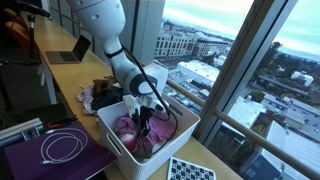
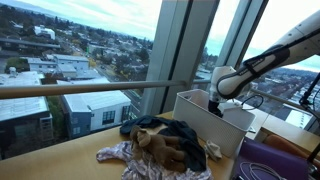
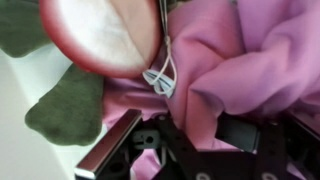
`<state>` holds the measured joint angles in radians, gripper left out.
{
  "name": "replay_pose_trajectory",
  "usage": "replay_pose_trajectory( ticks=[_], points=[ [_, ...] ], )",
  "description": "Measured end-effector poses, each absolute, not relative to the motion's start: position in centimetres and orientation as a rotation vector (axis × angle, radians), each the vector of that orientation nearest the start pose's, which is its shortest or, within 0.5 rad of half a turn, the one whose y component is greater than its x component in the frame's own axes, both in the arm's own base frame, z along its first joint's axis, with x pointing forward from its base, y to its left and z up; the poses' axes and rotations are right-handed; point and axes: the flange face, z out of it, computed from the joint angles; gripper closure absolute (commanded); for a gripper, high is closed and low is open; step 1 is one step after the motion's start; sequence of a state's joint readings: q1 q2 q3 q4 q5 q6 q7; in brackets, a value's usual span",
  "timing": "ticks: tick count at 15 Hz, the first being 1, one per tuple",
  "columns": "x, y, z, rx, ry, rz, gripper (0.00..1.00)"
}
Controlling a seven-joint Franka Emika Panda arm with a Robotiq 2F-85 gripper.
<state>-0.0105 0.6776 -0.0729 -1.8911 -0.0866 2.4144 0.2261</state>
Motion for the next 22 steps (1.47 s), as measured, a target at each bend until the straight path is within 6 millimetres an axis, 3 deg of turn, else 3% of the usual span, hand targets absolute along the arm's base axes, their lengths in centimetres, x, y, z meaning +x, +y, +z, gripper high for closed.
replay_pose_trajectory(
  ticks=[4, 9, 13, 15, 18, 20, 22],
  points=[
    [62.2, -4.2, 18.3, -3.202, 0.372, 0.131, 1.0],
    [62.5, -2.8, 29.9, -3.199, 0.352, -0.035, 1.0],
    [61.3, 0.8, 39.5, -3.228, 0.232, -0.275, 1.0],
    [60.3, 3.8, 44.0, -3.239, 0.125, -0.402, 1.0],
    [57.9, 10.1, 49.5, -3.237, -0.051, -0.527, 1.0],
    [55.7, 15.3, 51.8, -3.226, -0.165, -0.54, 1.0],
    [53.4, 21.3, 52.6, -3.216, -0.266, -0.514, 1.0]
  ],
)
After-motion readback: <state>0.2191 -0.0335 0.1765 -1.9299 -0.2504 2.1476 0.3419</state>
